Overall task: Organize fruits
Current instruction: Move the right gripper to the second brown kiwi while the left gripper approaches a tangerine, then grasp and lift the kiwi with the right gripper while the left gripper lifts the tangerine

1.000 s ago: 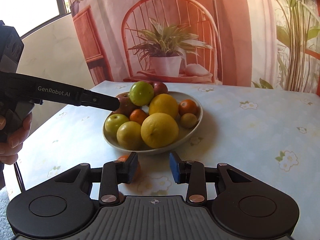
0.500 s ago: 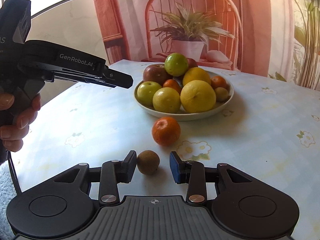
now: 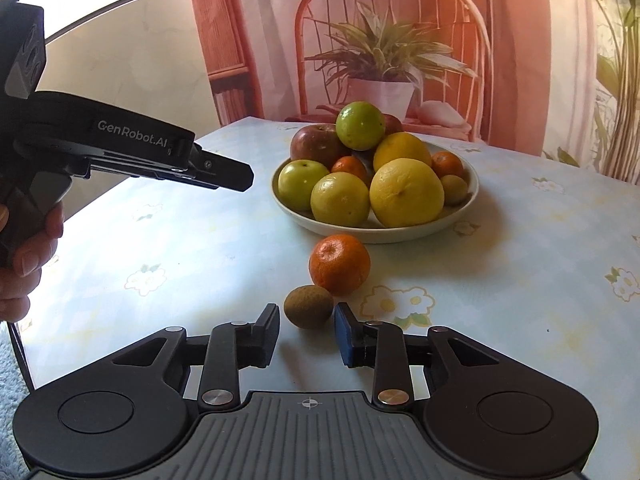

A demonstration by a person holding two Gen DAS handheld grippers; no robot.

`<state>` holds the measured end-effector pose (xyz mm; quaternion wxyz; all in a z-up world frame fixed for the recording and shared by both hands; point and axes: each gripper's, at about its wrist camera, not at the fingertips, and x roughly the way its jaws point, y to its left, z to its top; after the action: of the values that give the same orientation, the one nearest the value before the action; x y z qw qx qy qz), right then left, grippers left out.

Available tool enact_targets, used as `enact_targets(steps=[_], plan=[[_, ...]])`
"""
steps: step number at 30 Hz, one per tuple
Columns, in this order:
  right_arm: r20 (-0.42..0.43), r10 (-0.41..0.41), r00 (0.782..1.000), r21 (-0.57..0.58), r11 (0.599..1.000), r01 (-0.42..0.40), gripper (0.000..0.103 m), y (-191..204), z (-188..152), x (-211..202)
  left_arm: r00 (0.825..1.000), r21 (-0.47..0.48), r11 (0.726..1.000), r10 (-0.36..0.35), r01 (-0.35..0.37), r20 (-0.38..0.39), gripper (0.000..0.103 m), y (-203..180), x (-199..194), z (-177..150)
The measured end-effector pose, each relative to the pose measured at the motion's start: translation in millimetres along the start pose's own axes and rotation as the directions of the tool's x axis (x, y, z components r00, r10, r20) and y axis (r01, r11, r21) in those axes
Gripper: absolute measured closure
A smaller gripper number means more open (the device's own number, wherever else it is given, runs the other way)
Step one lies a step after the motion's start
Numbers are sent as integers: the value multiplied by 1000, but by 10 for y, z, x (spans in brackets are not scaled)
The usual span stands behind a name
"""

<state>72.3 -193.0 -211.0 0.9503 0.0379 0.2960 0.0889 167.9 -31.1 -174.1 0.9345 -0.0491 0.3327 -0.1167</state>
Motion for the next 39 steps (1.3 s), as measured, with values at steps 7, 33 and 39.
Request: enact_targets(steps=[7,33,39], plan=[[21,7,1000,17,1000,-7,77,-21,-23,67,1000,-3,1000,5,-5,-6,70,-7,0,-17],[182,-109,977,116,989,89,78,-563,-79,-255,999,1,999,-45,46,-19,65,-118,35,-29],[197,-144,970,161,981,113,78,-666,-117,-280,996,44,995,-86,88,-32,59,-288,123,-82]])
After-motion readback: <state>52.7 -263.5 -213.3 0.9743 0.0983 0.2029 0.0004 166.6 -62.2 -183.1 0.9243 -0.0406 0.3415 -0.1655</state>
